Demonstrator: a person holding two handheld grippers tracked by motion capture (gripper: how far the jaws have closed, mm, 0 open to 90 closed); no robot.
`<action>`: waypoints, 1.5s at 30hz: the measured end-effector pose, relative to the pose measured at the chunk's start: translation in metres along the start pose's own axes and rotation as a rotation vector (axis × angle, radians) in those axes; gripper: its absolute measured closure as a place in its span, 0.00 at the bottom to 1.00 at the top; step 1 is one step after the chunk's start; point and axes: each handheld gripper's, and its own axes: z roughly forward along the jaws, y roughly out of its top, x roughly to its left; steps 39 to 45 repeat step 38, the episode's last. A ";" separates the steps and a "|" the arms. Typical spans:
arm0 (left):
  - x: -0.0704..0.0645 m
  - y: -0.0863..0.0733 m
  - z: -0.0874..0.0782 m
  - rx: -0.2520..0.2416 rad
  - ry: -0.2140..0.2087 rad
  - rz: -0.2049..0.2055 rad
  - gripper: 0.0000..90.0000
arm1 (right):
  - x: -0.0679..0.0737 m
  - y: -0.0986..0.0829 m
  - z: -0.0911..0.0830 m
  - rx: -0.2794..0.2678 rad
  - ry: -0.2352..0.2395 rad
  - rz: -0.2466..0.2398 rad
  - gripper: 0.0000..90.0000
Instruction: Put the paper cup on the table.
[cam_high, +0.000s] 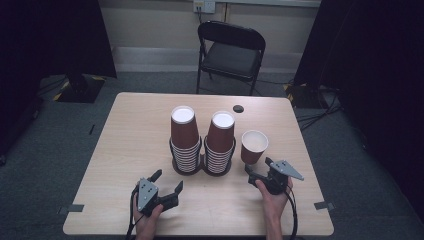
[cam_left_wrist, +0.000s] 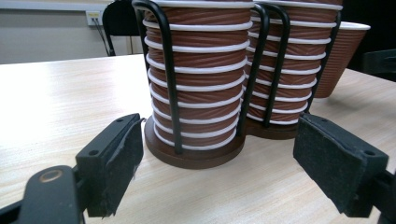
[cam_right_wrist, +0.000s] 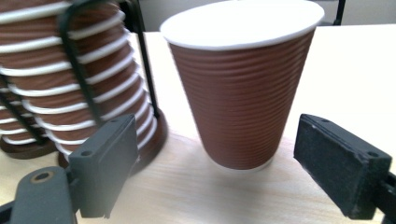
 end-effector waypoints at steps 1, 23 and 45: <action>0.000 0.000 0.000 0.001 0.001 -0.002 0.18 | 0.002 0.000 -0.003 -0.011 0.004 0.001 0.14; 0.001 0.000 -0.002 0.012 0.027 -0.033 0.18 | 0.059 -0.027 -0.034 -0.136 0.033 -0.043 0.18; 0.001 -0.001 -0.004 -0.003 0.030 -0.031 0.18 | 0.074 -0.037 -0.035 -0.147 0.052 -0.110 0.15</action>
